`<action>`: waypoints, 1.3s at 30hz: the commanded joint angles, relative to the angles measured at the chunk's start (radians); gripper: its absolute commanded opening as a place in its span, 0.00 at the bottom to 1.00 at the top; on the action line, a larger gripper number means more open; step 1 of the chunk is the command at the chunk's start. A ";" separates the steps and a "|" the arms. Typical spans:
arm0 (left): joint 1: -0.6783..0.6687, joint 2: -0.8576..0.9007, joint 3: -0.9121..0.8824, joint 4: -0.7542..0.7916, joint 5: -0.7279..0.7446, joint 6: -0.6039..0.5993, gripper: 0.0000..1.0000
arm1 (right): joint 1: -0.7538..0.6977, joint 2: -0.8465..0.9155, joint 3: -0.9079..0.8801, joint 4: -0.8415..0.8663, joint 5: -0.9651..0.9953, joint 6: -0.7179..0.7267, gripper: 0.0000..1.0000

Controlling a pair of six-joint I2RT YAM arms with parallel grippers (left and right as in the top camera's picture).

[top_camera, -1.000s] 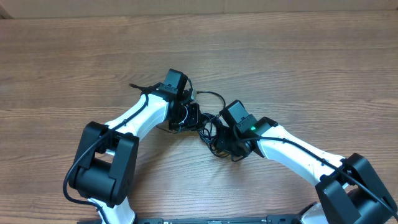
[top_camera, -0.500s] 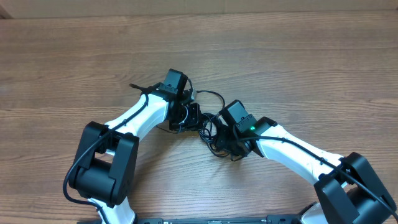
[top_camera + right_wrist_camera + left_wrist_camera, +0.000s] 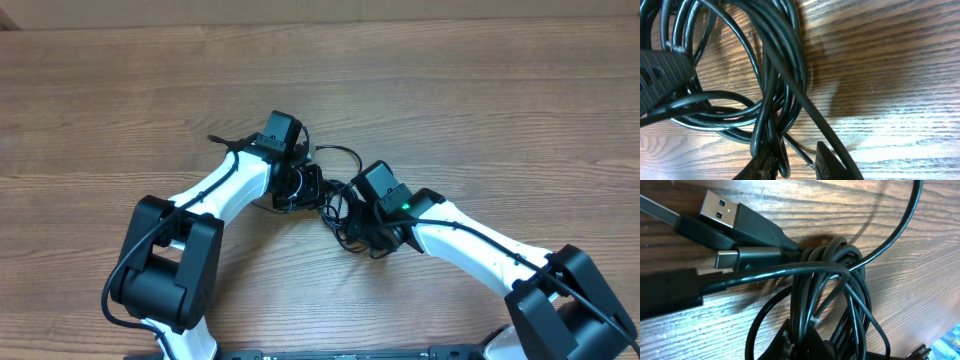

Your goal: Untangle cables

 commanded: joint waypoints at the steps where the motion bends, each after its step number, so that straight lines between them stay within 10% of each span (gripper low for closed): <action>1: -0.013 0.013 -0.006 0.007 -0.010 -0.019 0.08 | 0.014 0.010 -0.004 0.014 0.014 0.003 0.24; 20: -0.034 0.013 -0.006 0.023 -0.028 -0.017 0.04 | 0.014 0.021 -0.004 0.032 0.013 0.005 0.19; 24: -0.034 0.013 -0.006 0.023 -0.029 -0.005 0.04 | 0.014 0.021 -0.004 0.031 0.010 0.005 0.04; 39: -0.013 0.012 0.005 0.056 0.041 0.296 0.04 | -0.080 -0.002 0.105 -0.080 -0.251 -0.181 0.04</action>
